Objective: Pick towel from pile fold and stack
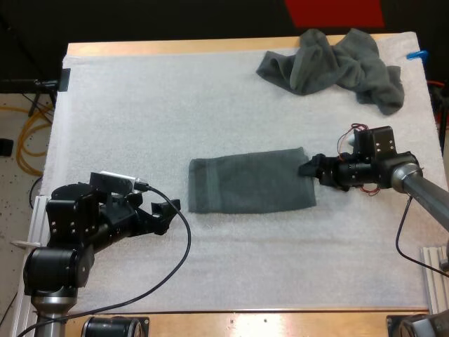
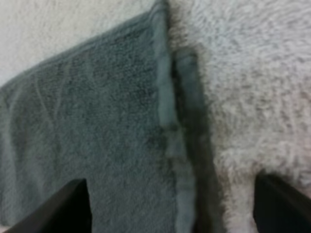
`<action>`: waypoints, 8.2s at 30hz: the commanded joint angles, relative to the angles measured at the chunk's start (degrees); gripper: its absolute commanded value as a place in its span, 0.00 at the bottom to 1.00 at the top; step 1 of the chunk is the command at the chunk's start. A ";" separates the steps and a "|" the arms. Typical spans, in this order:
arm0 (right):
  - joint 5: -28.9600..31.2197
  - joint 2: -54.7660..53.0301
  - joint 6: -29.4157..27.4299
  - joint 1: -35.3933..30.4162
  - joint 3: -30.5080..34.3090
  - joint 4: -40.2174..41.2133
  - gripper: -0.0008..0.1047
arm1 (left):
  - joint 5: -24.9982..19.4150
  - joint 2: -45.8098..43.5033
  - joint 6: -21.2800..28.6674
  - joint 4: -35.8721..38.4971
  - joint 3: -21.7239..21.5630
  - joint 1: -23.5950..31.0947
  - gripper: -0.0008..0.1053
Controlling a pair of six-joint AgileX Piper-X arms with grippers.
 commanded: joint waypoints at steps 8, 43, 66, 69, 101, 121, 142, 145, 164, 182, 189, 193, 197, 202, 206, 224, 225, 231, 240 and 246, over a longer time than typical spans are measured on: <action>-0.38 1.84 -2.11 3.97 0.12 2.82 0.60 | 0.35 0.05 -0.63 -1.33 -0.13 0.15 0.78; 39.23 -24.22 -13.27 6.40 -1.58 24.48 0.01 | 2.12 0.05 -0.89 -1.32 -0.13 0.15 0.78; 14.27 -12.99 4.77 14.97 -1.77 6.84 0.16 | 2.95 0.05 -2.06 -1.32 -0.13 0.15 0.78; 12.55 -12.99 4.77 14.97 -1.89 6.23 0.44 | 2.95 0.05 -2.06 -1.32 -0.13 0.15 0.78; 36.27 -52.60 -9.01 14.97 -1.95 30.09 0.69 | 2.51 51.28 -23.62 -32.20 -10.77 -25.52 0.82; 40.05 -53.48 -9.01 14.97 -1.95 32.60 0.69 | 5.89 71.18 -29.08 -21.47 -28.38 -33.27 0.71; 40.05 -53.48 -9.01 14.97 -1.95 32.65 0.69 | 11.64 73.01 -36.47 -30.03 -29.08 -36.51 0.36; 40.05 -53.48 -9.01 14.97 -1.95 32.65 0.69 | 11.61 73.01 -36.47 -30.03 -29.08 -36.51 0.12; 40.05 -53.48 -9.01 14.97 -1.95 32.65 0.69 | -3.97 68.24 -10.65 -10.09 -29.08 -30.95 0.01; 39.61 -53.48 -9.01 14.97 -1.95 32.65 0.69 | -30.58 67.04 10.88 9.42 -29.08 -10.01 0.01; 39.63 -53.48 -9.01 14.97 -1.95 31.79 0.69 | -30.71 65.01 11.89 10.59 -29.08 -2.10 0.01; 39.63 -53.48 -9.01 14.97 -1.95 31.79 0.69 | -34.20 61.76 12.20 10.47 -29.08 2.39 0.01; 39.63 -53.48 -9.01 14.97 -1.95 31.79 0.69 | -37.85 58.66 13.72 10.47 -29.08 6.78 0.01; 39.63 -53.48 -9.01 14.97 -1.95 31.79 0.69 | -38.27 56.30 14.97 11.96 -29.08 13.36 0.01; 39.63 -53.48 -9.01 14.97 -1.95 31.79 0.69 | -38.27 56.25 16.01 13.40 -29.08 16.46 0.01; 39.29 -53.48 -9.01 14.97 -1.95 31.79 0.69 | -41.47 47.40 17.97 10.38 -29.20 17.18 0.66; 39.11 -53.48 -9.01 14.97 -1.95 31.79 0.69 | -36.98 45.62 17.97 9.81 -29.20 17.18 0.66; 38.54 -53.48 -9.01 14.97 -1.95 31.79 0.69 | -15.49 37.00 17.97 8.59 -29.20 16.47 0.66; 38.54 -53.48 -9.01 14.97 -1.95 31.79 0.69 | -20.66 32.79 17.34 8.05 -28.50 8.49 0.66; 38.32 -53.48 -9.01 14.97 -1.95 31.79 0.69 | -22.14 37.10 13.26 3.51 -23.95 7.67 0.66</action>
